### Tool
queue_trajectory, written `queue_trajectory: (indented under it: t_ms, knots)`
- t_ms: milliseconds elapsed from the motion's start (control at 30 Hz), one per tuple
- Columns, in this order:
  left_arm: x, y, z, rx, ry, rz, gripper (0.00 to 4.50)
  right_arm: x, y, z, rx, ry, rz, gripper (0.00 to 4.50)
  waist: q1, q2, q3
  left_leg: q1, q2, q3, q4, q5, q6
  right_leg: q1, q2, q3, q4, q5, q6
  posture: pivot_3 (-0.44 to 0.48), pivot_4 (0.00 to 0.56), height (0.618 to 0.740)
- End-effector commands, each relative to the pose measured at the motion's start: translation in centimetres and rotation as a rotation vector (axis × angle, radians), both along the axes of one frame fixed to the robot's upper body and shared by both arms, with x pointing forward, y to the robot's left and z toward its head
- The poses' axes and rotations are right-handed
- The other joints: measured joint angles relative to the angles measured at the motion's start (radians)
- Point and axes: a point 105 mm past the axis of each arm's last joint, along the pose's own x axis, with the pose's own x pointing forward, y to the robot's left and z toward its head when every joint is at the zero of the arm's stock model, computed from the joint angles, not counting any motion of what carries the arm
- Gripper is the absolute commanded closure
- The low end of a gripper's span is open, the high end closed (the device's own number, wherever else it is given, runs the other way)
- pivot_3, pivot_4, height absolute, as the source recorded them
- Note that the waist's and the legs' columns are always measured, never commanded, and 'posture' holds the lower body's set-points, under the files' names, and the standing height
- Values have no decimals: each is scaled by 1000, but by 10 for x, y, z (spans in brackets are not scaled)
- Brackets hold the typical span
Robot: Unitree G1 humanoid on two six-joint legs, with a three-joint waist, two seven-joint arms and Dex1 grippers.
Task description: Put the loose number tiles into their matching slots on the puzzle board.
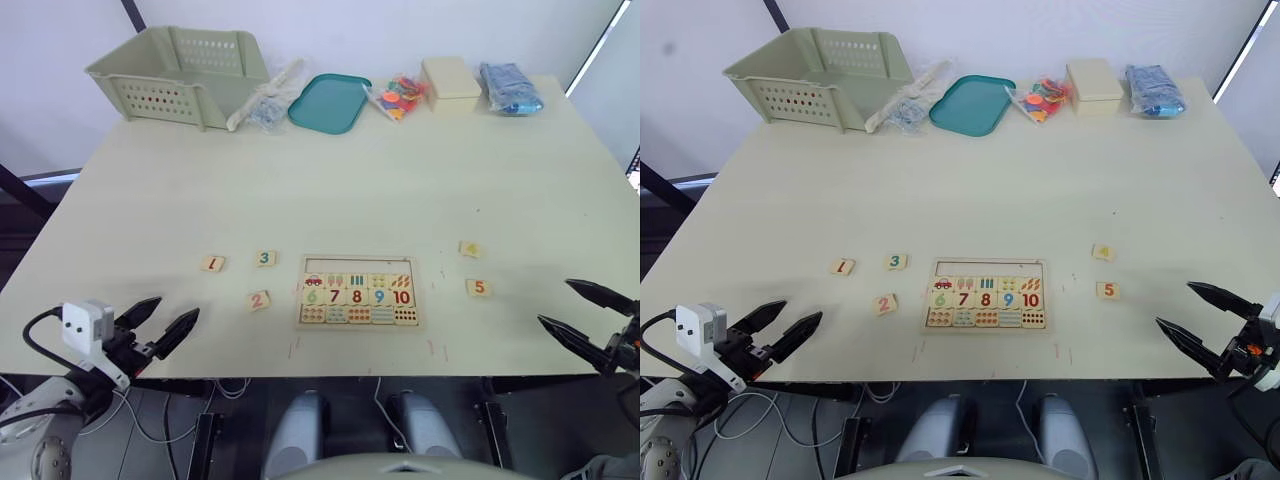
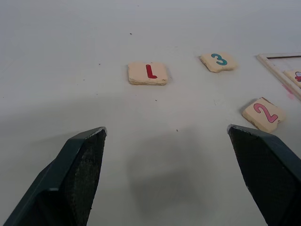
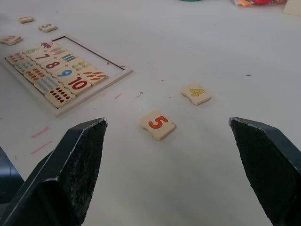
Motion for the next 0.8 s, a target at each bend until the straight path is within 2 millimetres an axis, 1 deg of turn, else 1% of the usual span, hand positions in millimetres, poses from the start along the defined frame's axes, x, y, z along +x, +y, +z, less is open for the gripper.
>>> queue_trajectory:
  t_ms: [33,167,233,367,500,667,733,800]
  knots:
    - [-1,-2,8,0,-23,-13,127,0,2,6,-7,-35,23,143,0,0,0,0,0,0,0,0,0,0,0,0,0,0,0,0,150,740]
    - [2,-5,18,2,-60,17,127,2,10,10,12,-63,72,143,-1,0,0,0,0,0,0,0,0,0,0,0,0,0,0,0,150,740]
    - [6,-11,23,-2,-72,21,127,3,18,16,20,-91,113,143,0,0,0,0,0,0,0,0,0,0,0,0,0,1,2,0,150,740]
    - [14,-19,31,9,-96,58,127,-1,35,22,34,-92,225,143,2,0,0,0,0,0,0,0,0,0,0,0,0,1,2,0,150,740]
    - [24,-20,33,78,-67,163,127,-1,49,31,51,-88,304,143,1,0,0,0,0,0,0,0,0,0,0,0,0,2,3,0,150,740]
    - [35,-28,44,45,-53,209,127,2,50,30,54,-83,308,143,3,0,0,0,0,-1,0,0,0,0,0,-1,1,2,3,0,150,740]
    - [43,-31,45,101,0,210,127,3,47,27,52,-74,303,143,7,-1,0,0,0,-1,0,0,0,0,0,-1,1,2,3,0,150,740]
    - [50,-24,44,155,42,241,127,3,47,27,51,-76,302,143,7,0,0,0,-1,-3,1,0,0,1,0,-2,1,2,3,0,150,740]
